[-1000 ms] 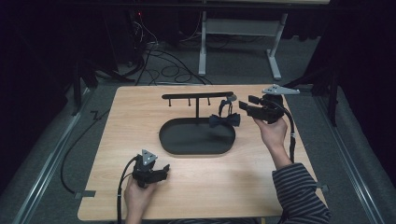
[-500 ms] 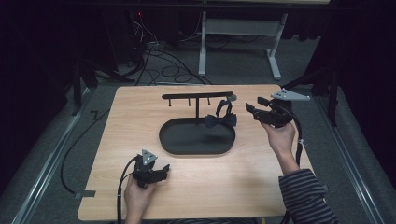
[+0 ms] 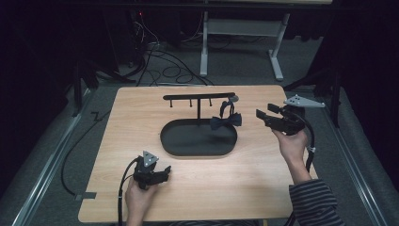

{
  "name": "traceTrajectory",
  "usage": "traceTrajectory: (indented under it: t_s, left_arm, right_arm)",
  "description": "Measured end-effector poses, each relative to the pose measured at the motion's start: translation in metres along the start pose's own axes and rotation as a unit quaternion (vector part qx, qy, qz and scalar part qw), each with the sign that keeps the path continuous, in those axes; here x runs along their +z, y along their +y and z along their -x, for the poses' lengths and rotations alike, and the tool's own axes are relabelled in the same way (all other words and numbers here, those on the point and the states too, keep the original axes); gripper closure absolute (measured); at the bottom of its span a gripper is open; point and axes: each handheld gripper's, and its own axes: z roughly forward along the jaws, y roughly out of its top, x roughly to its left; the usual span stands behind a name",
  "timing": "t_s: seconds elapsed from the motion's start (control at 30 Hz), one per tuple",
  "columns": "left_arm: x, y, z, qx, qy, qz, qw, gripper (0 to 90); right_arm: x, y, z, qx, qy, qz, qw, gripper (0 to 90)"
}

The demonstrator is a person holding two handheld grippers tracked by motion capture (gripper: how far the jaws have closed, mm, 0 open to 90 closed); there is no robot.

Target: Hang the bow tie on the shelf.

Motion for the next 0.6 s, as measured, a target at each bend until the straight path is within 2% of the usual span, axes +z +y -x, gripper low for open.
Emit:
traceTrajectory:
  t_s: [0.43,0.6]
  left_arm:
    - [0.0,0.0,0.0,0.0,0.0,0.0,1.0,25.5]
    - [0.0,0.0,0.0,0.0,0.0,0.0,1.0,25.5]
  right_arm:
    - [-0.01,-0.012,-0.002,0.002,0.002,-0.007,1.0,44.6]
    - [-0.017,-0.018,-0.002,0.001,0.001,0.001,1.0,47.3]
